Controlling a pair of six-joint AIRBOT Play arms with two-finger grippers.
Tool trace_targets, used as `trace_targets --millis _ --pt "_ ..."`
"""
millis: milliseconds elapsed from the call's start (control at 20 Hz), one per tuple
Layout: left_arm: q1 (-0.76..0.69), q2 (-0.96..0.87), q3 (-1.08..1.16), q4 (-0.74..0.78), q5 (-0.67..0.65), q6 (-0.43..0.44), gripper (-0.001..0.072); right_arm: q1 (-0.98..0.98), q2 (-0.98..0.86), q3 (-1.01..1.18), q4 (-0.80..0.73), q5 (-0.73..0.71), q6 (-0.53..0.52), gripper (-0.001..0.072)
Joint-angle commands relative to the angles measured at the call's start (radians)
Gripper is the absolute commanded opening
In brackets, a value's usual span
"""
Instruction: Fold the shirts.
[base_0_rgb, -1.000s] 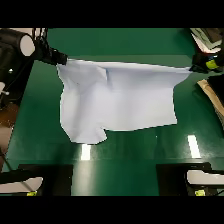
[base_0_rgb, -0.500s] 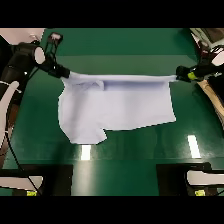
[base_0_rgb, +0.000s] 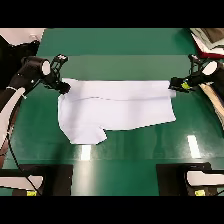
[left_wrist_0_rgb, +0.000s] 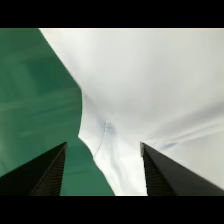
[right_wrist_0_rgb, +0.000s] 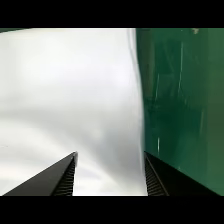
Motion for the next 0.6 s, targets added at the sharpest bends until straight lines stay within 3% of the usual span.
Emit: trace_targets --millis 0,150,250,550 --pt "0.008 0.008 -0.005 0.063 -0.113 -0.023 0.0543 0.018 0.001 0.046 0.003 0.101 -0.028 0.0495" --pt "0.059 0.066 -0.021 0.018 -0.212 -0.077 0.0543 0.018 0.037 0.063 0.002 0.192 -0.063 0.0495" --pt "0.085 0.148 -0.089 -0.063 -0.210 -0.084 0.0543 0.018 0.083 0.030 0.000 0.201 -0.072 0.0495" --pt "0.087 0.419 -0.462 -0.195 -0.177 -0.167 0.0544 0.018 0.250 -0.163 -0.003 0.108 -0.073 0.0494"
